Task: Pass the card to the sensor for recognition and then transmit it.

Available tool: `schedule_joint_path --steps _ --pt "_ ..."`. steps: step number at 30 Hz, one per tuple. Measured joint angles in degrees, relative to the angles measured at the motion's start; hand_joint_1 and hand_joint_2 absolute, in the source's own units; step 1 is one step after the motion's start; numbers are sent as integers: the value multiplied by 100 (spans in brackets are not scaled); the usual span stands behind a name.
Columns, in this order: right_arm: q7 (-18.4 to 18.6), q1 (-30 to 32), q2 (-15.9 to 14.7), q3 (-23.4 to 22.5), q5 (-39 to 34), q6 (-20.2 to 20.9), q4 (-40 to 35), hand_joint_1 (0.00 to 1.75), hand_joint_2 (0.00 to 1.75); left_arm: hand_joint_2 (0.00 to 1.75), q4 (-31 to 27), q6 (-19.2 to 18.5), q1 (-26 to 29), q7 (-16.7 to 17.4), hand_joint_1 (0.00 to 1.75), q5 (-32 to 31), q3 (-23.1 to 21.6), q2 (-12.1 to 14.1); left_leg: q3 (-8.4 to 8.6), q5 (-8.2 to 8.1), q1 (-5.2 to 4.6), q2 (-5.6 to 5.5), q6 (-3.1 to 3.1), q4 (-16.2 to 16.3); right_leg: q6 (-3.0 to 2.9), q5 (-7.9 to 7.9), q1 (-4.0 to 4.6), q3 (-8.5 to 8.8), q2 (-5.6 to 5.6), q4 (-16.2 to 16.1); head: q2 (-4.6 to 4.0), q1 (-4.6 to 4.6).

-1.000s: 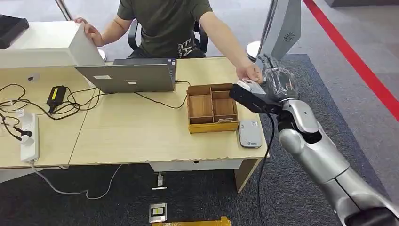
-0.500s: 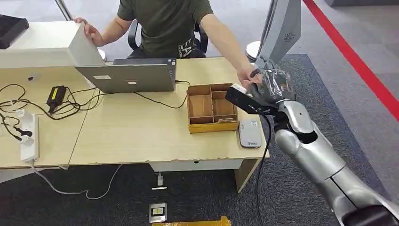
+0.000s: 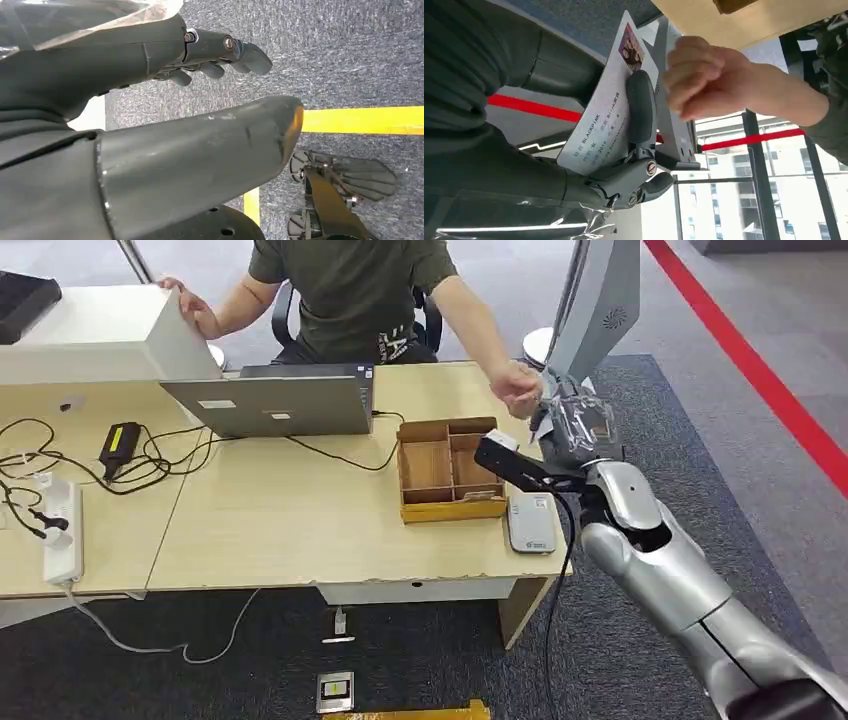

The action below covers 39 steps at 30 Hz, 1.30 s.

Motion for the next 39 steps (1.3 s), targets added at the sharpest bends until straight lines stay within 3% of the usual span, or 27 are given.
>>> schedule_joint_path --steps 9,17,26,39 --pt "-120 176 0 -2 -15 9 105 175 175 0 0 9 0 -63 0 0 -2 0 0 0 0 0 0 0 0 0 0 0 0 -1 0 0" --pt "-347 489 15 -2 -168 -328 650 175 175 0 0 0 2 -98 0 39 0 0 -2 0 0 -1 0 0 0 0 0 0 0 -1 0 -2" --pt "-496 712 46 -9 -173 -374 1158 175 175 0 0 -7 3 -61 0 142 2 0 -4 0 0 -1 0 0 0 0 0 0 0 -1 0 0" --pt "-960 738 586 -13 -52 -612 2116 175 175 0 0 98 3 -68 0 380 66 -20 -3 0 1 -2 0 -1 0 -1 1 0 0 0 0 0"
